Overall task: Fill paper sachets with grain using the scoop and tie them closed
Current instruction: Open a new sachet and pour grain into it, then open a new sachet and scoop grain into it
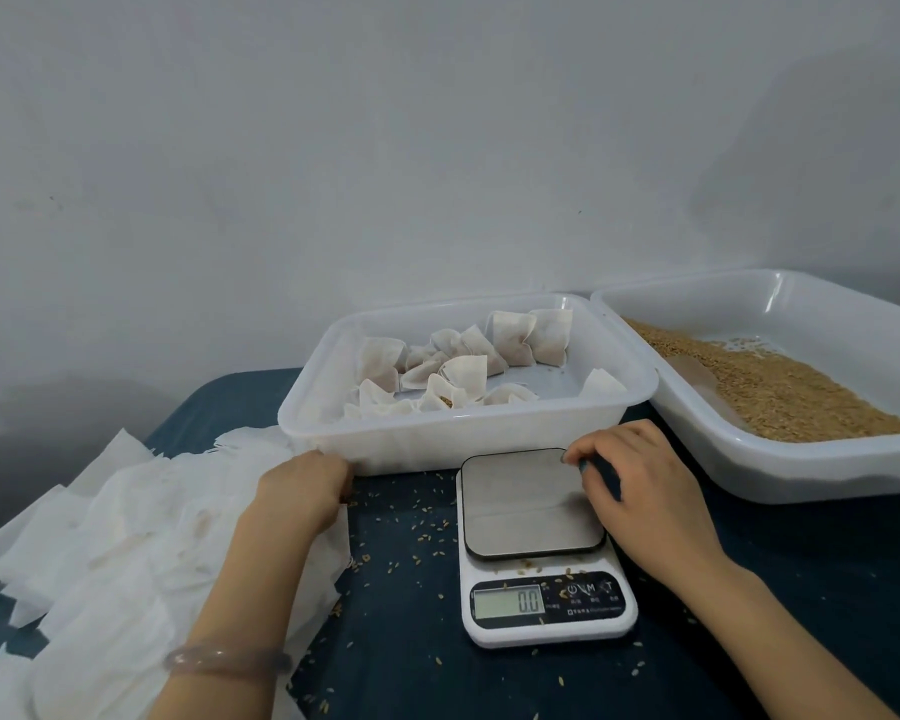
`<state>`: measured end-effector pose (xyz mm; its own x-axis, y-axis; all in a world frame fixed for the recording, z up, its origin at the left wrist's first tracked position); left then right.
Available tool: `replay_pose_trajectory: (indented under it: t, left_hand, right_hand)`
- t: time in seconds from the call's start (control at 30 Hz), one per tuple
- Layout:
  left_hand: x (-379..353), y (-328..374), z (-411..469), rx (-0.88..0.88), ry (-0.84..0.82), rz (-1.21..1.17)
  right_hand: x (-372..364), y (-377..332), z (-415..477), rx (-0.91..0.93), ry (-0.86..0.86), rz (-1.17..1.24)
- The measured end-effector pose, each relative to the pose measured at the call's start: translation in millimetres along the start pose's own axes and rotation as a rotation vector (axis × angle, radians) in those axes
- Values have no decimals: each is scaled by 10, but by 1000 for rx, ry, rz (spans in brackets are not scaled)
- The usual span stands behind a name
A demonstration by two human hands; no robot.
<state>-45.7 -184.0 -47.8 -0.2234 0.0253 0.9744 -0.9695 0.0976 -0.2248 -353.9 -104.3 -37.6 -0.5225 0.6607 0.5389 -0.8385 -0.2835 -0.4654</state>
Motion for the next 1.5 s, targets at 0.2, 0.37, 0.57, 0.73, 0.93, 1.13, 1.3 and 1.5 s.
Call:
replay_pose_trajectory:
  t: [0.2, 0.37, 0.57, 0.73, 0.93, 1.13, 1.3, 1.5]
  left_hand:
    - [-39, -13, 48, -48, 31, -12]
    - [84, 79, -11, -52, 228, -419]
    - [59, 103, -54, 28, 270, -633]
    - [69, 117, -115, -90, 249, -635]
    - [190, 166, -202, -91, 297, -1004]
    - [176, 83, -247, -52, 351, -889]
    - [217, 65, -278, -73, 387, -868]
    - [271, 269, -336, -72, 196, -1252]
  right_hand:
    - [12, -2, -2, 5, 2, -5]
    - [8, -7, 1, 9, -2, -10]
    - [18, -10, 2, 0, 1, 0]
    - [19, -2, -2, -4, -2, 1]
    - [20, -7, 1, 3, 1, 7]
    - [25, -6, 7, 8, 3, 10]
    - [41, -25, 15, 25, 12, 14]
    - [46, -44, 47, -82, 22, 231]
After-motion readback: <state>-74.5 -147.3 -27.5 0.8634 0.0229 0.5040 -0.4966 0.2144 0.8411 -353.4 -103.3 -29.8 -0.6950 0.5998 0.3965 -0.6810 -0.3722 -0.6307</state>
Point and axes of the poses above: each hand's wrist, its own z-axis towards the middle knuckle, its own x-axis out of the back of the hand, y = z × x, the point moved 7 cm from there along z, towards the middle knuckle, and after that the axes turned 14 degrees about y, right-handed, at the moved point
